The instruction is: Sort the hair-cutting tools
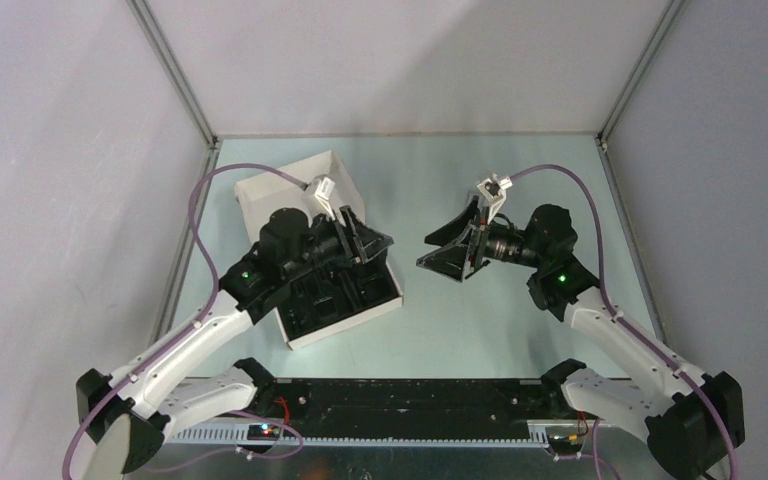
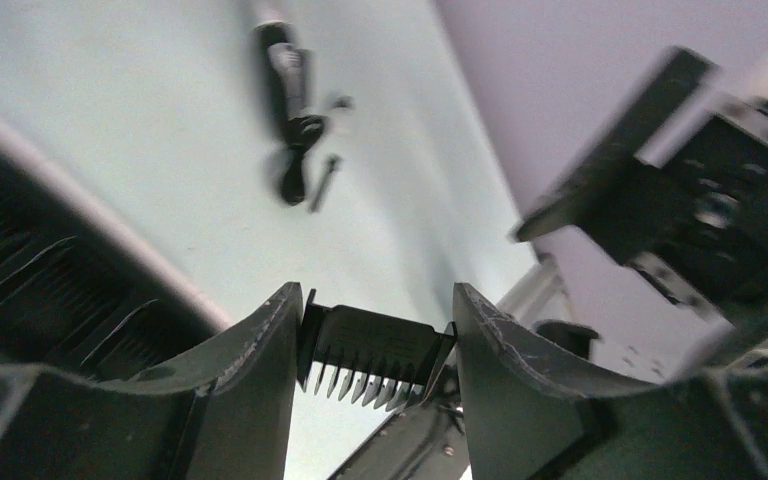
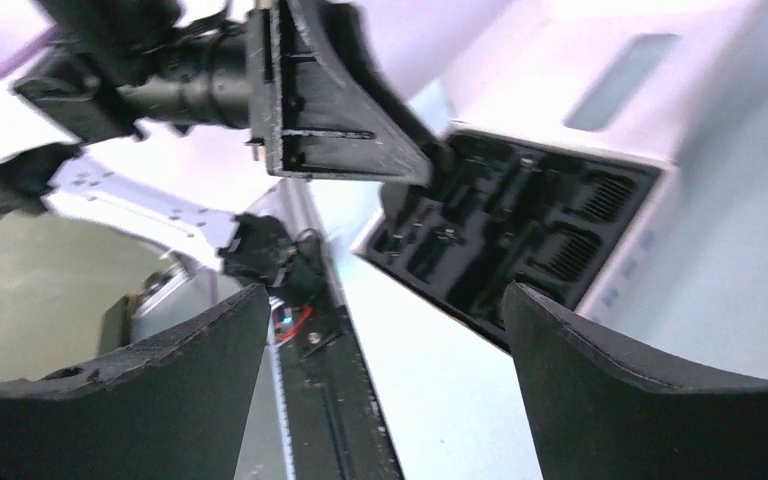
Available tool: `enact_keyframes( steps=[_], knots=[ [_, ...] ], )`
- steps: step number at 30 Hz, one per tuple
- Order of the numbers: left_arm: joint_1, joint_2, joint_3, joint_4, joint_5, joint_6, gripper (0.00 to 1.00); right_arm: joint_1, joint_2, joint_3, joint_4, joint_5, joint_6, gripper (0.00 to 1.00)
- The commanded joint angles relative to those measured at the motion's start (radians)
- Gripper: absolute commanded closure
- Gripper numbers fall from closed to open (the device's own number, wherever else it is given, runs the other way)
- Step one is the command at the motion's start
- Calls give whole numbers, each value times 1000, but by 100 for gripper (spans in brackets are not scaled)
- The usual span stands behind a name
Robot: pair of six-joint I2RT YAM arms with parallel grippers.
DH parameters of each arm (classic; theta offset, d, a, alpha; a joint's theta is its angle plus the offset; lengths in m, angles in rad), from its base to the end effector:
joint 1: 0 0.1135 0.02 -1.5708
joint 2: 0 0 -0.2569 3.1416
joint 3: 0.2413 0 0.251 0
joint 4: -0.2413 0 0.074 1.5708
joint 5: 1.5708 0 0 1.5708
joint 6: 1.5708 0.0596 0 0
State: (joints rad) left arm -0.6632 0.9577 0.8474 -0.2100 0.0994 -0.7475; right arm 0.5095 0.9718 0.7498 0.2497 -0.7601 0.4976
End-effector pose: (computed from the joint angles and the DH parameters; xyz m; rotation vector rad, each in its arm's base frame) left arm 0.1914 -0.1571 0.3144 -0.0127 2.0320 -1.0273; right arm 0.1923 0.1545 0.3338 -0.6645 1.5911 1.3494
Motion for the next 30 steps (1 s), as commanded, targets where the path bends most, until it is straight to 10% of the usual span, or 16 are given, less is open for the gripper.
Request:
enact_keyframes(
  steps=[1, 7, 30],
  knots=[
    [-2, -37, 19, -276, -393, -90, 87, -16, -56, 9, -257, 240, -105, 9],
    [-7, -23, -22, -394, -561, -200, 90, -18, -66, 4, -460, 394, -154, 10],
    [-33, 54, -240, -381, -689, -456, 91, -40, -127, -99, -414, 363, -139, 11]
  ],
)
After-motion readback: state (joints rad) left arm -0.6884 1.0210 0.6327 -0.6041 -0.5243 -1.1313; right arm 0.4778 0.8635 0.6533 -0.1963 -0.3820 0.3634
